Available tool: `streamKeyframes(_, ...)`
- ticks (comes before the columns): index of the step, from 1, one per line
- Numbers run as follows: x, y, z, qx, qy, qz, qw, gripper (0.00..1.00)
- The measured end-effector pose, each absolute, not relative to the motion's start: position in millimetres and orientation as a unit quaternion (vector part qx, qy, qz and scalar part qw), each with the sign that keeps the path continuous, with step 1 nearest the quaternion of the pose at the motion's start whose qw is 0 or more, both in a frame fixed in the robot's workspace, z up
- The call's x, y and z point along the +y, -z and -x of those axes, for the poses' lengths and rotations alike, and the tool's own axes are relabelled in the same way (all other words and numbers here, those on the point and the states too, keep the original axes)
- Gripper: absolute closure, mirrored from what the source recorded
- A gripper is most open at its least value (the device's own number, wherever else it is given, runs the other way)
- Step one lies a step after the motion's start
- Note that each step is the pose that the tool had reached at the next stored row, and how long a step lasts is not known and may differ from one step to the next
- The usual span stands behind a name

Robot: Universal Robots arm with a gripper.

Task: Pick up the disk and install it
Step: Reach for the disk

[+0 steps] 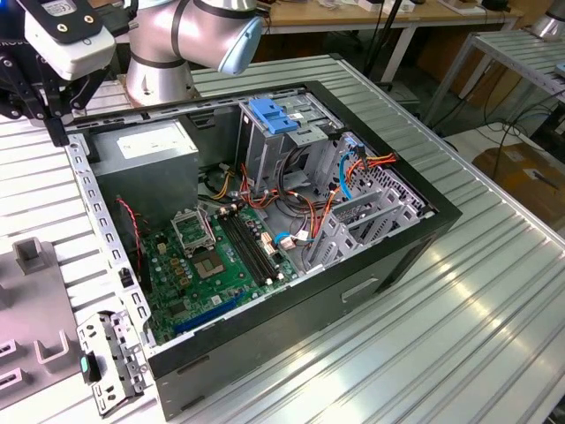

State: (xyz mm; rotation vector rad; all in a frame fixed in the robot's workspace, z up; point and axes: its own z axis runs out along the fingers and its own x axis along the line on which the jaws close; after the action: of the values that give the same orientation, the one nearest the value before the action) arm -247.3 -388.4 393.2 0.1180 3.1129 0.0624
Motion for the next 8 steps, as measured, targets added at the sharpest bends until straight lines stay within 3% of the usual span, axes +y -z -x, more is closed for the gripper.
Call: streamKeyframes(8,-388.4,-393.2,250.9,0.999,-0.02,-0.038,0.013,0.89)
